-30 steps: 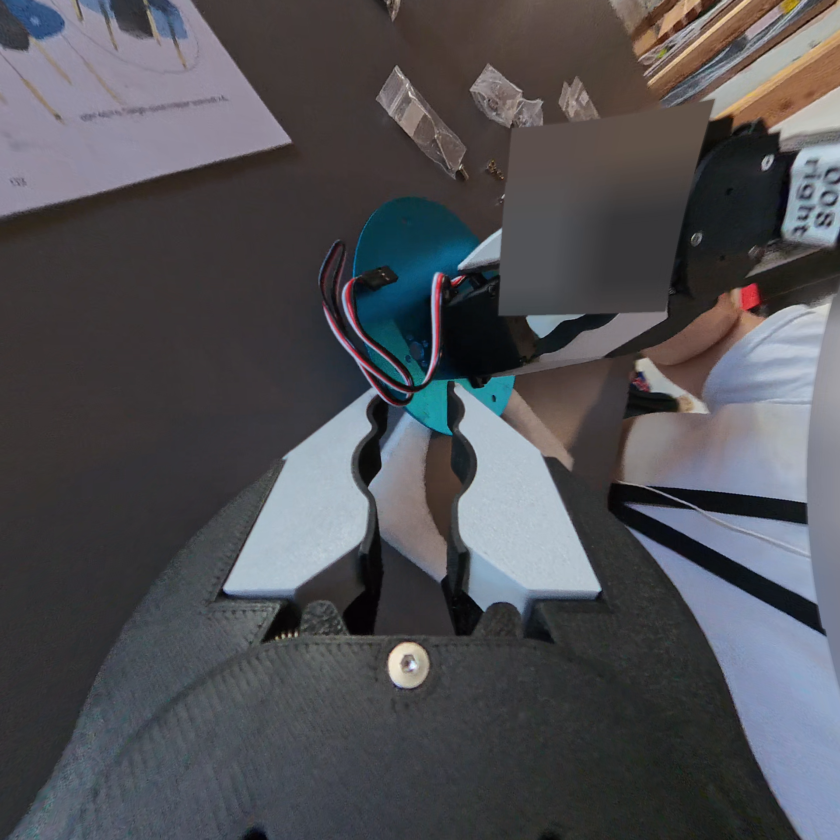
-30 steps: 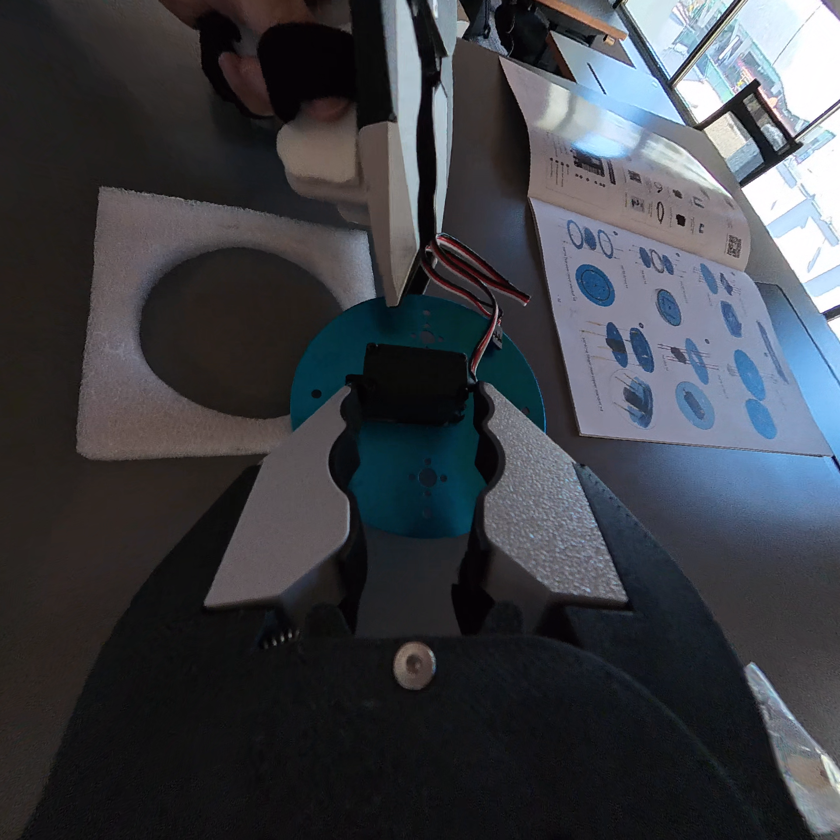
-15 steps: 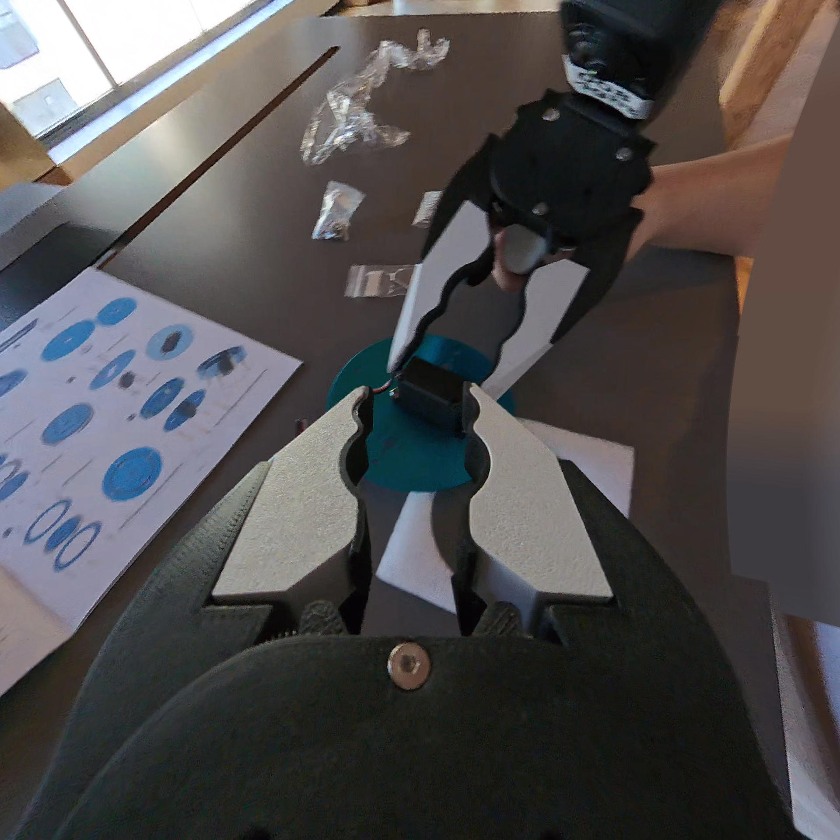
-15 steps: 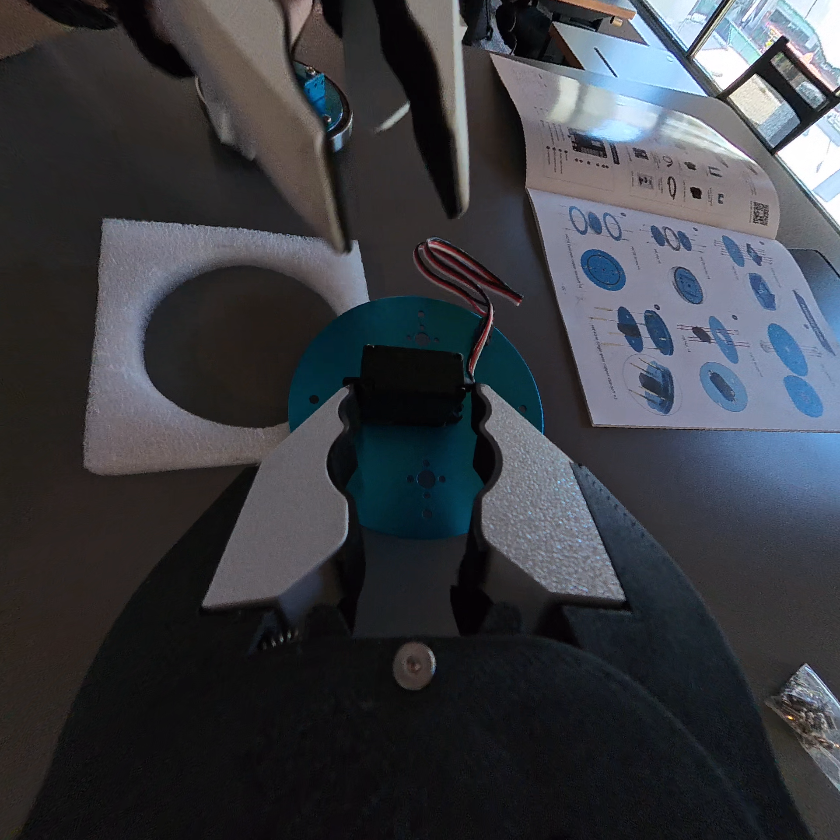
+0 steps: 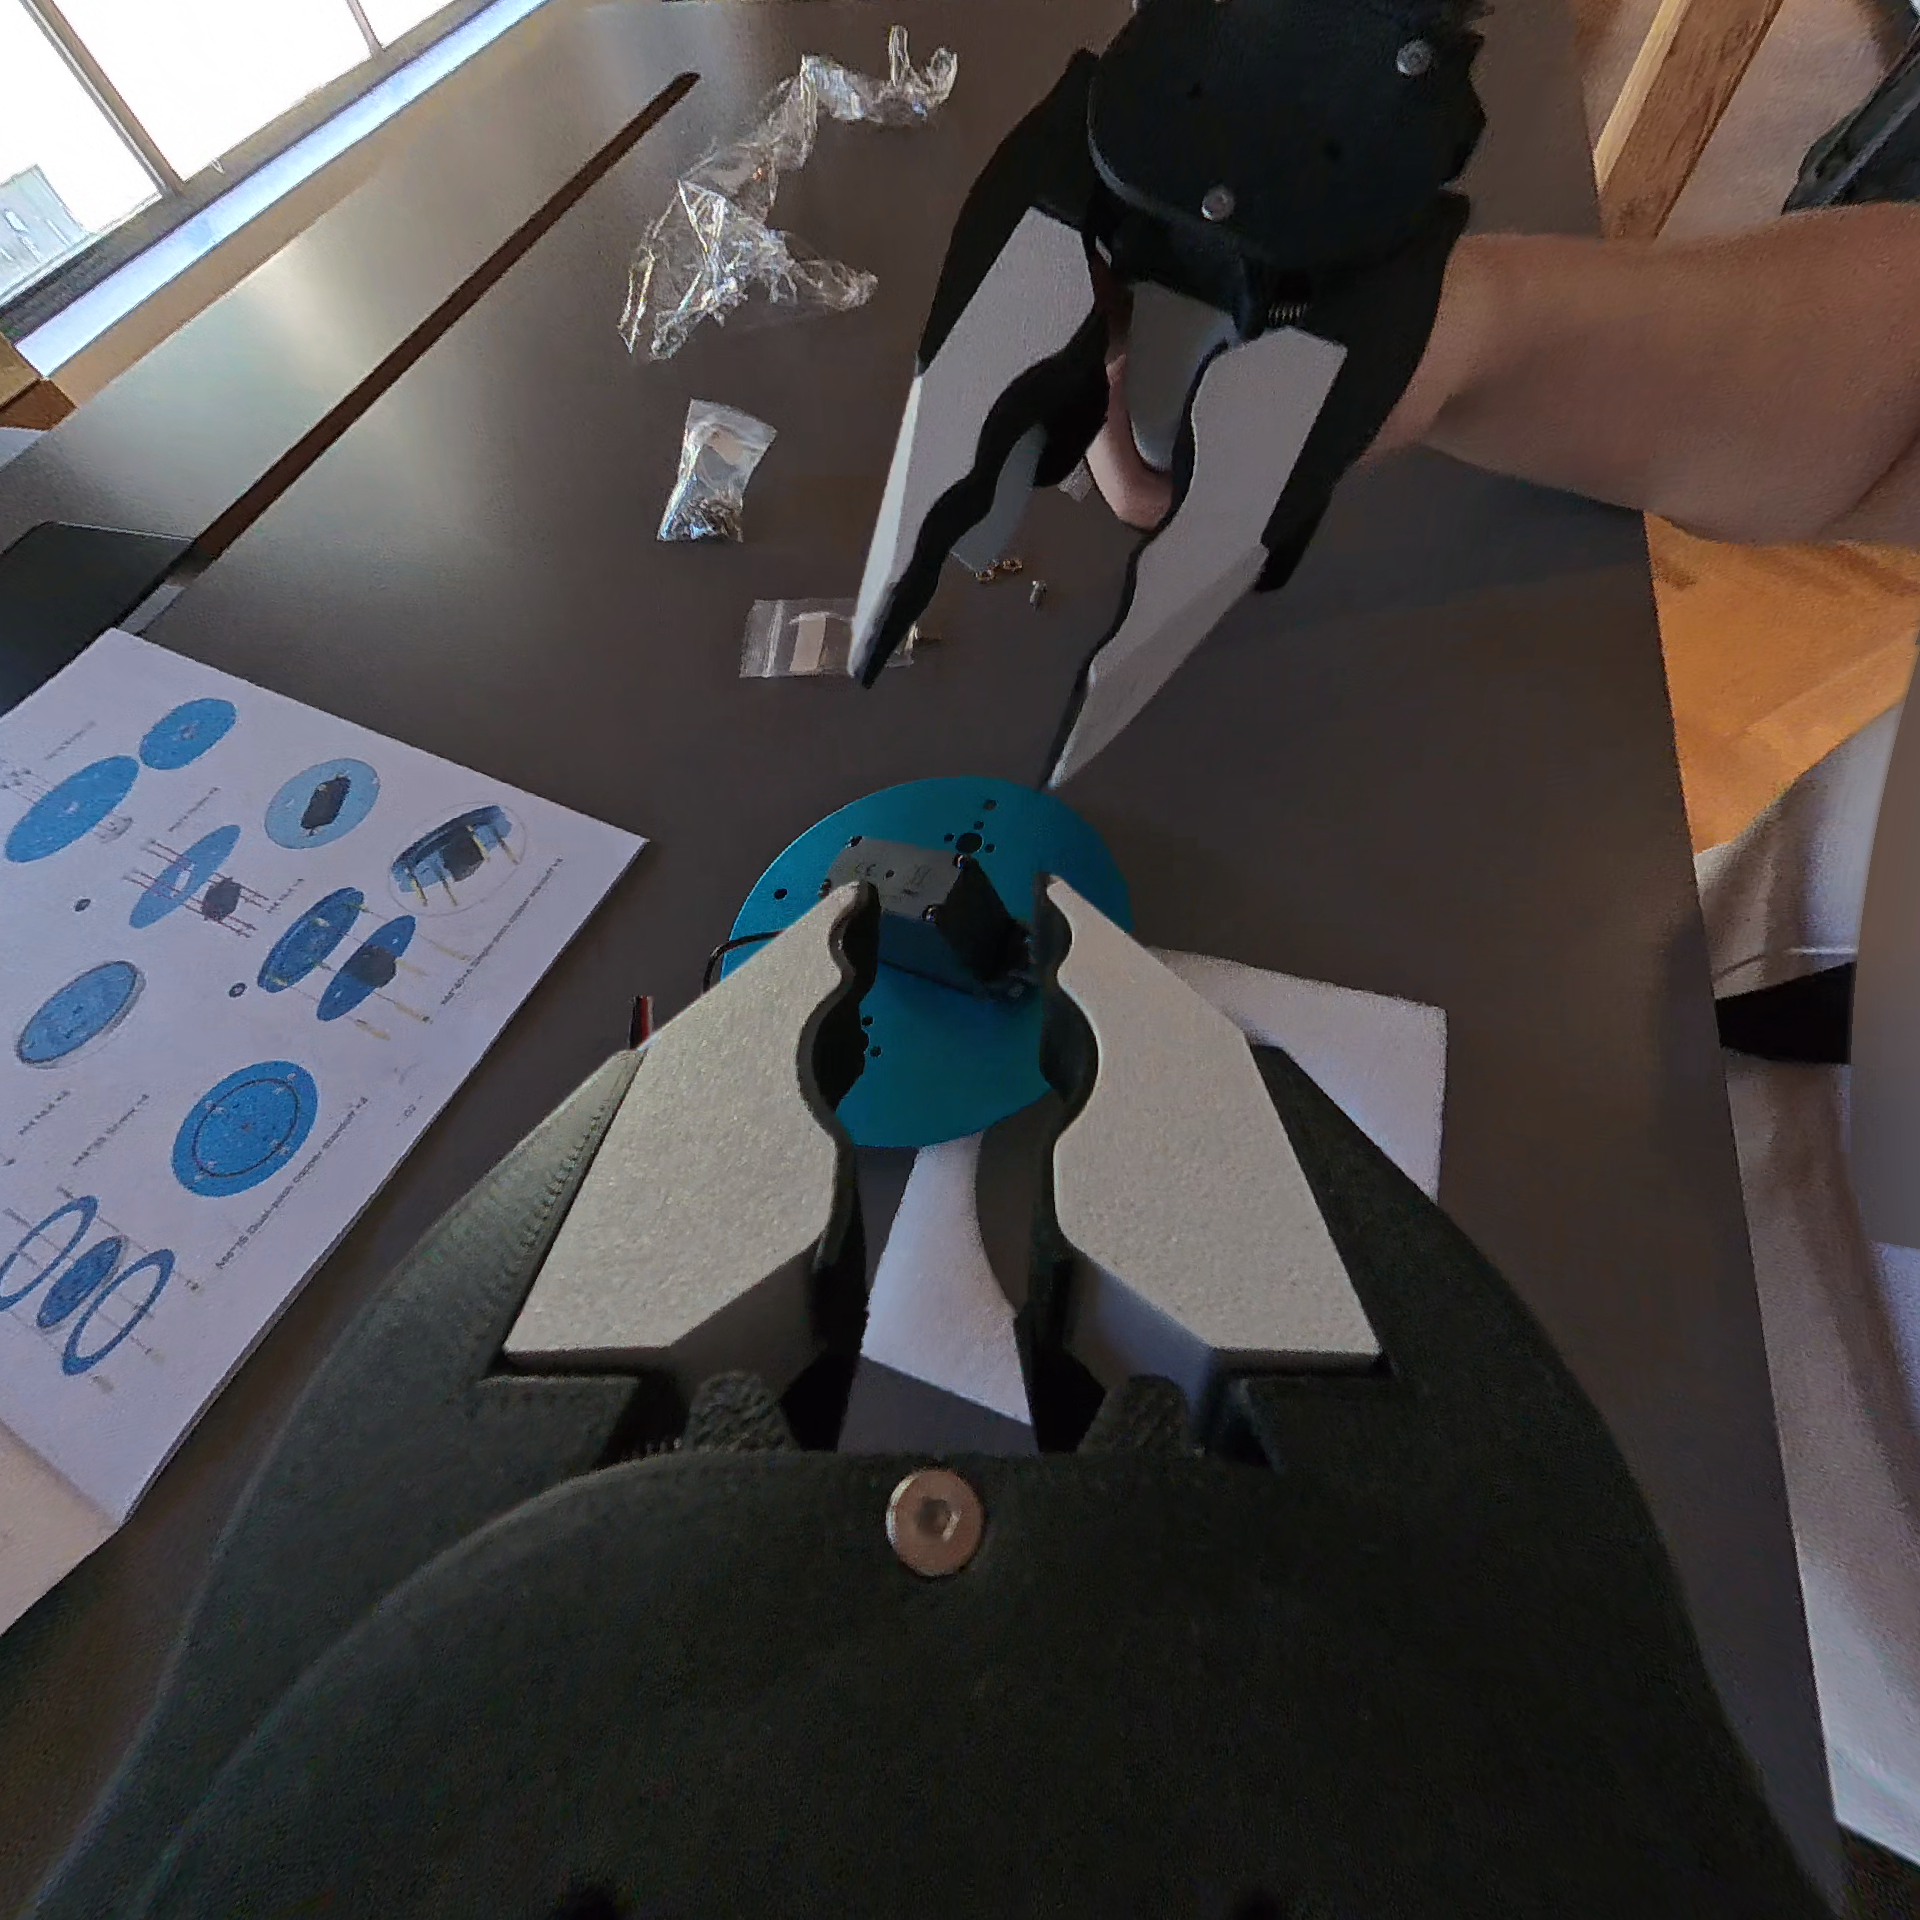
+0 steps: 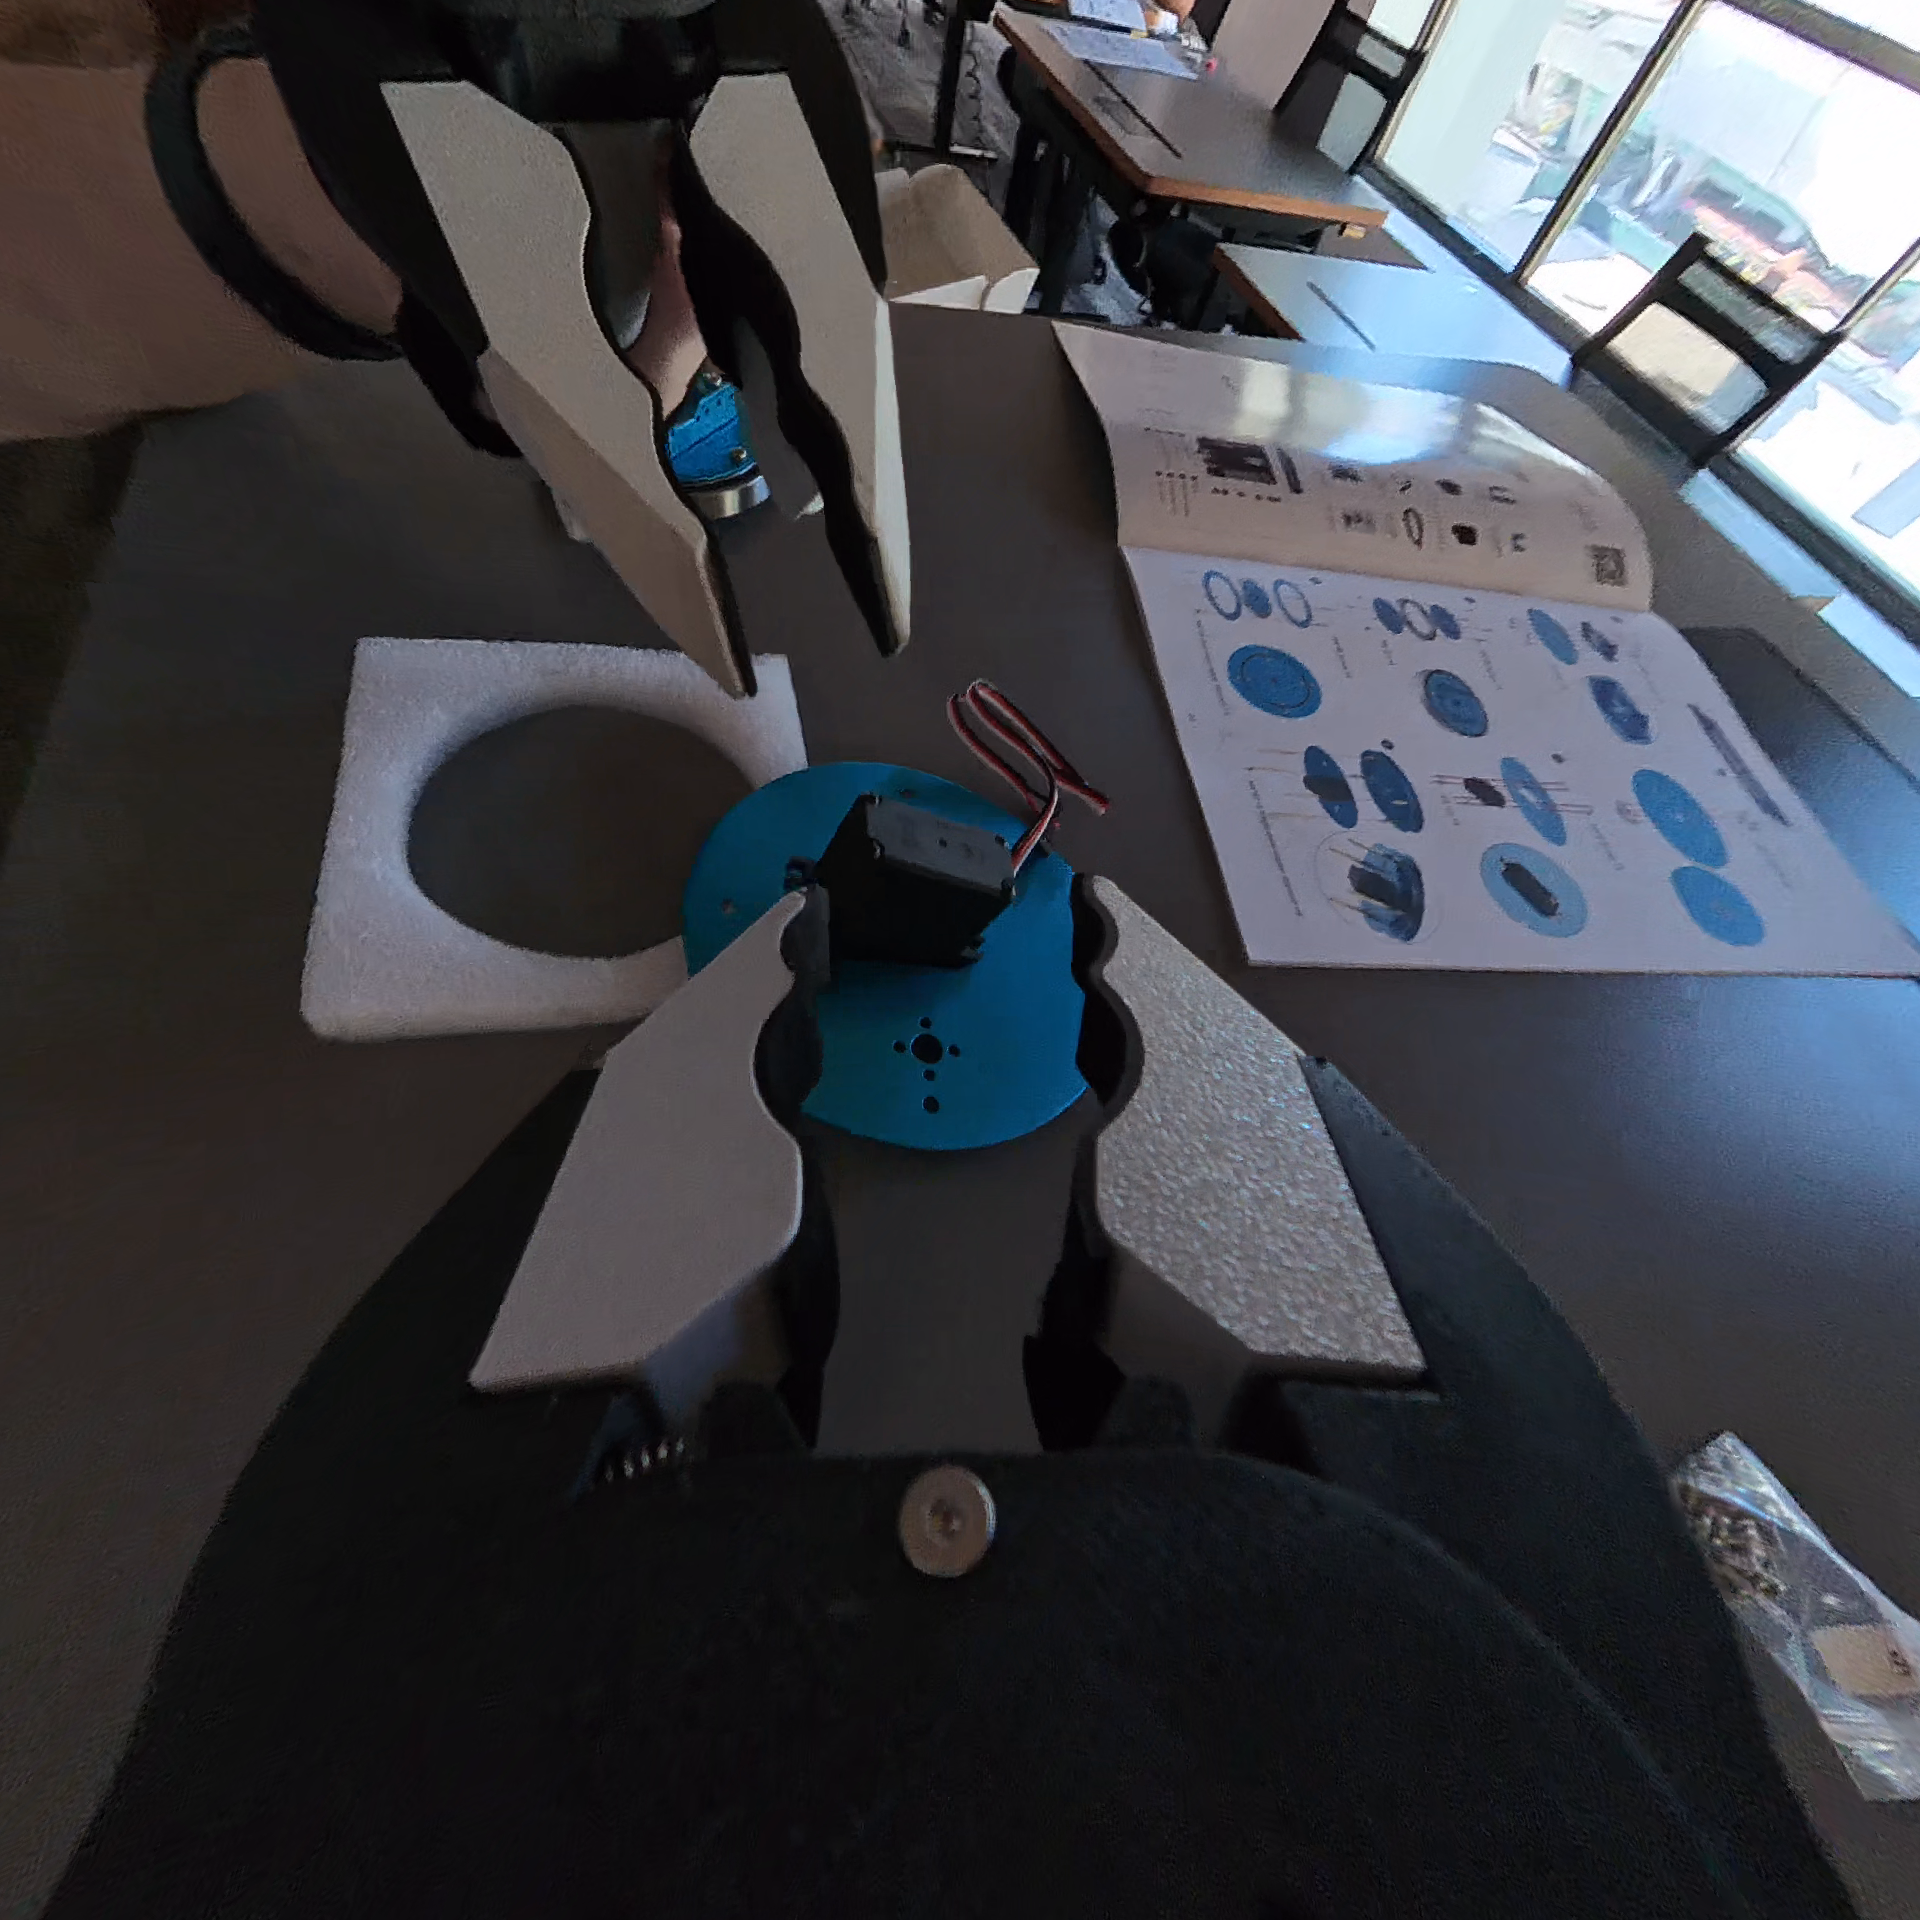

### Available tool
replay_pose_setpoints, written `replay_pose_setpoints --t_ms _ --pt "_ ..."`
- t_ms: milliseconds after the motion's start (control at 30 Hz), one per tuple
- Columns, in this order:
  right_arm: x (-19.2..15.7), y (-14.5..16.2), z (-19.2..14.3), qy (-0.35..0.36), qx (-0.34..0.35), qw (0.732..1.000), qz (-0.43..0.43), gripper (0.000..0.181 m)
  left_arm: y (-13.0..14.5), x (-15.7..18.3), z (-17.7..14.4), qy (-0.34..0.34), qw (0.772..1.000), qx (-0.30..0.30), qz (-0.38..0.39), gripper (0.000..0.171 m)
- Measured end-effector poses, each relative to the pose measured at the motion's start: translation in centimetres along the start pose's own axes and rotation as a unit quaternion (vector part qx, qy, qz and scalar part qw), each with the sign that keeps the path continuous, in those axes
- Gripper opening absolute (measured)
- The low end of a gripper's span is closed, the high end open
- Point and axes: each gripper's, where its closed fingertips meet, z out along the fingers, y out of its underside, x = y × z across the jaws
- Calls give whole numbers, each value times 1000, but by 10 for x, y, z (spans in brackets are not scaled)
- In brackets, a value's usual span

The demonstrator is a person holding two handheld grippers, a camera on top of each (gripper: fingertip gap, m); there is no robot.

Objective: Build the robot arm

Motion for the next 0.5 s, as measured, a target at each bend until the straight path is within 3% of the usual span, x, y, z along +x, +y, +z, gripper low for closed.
replay_pose_setpoints --t_ms 167,233,500 --pt "11 -2 -1 -29 15 999 41 32 -4 -6 -1 -2 999 -25 27 27" --pt "14 -2 5 -50 12 997 66 28 -7 -3 4 31 999 -40 16 33" --pt "-21 41 0 -140 -55 986 71 44 0 -8 25 103 988 -108 29 37"
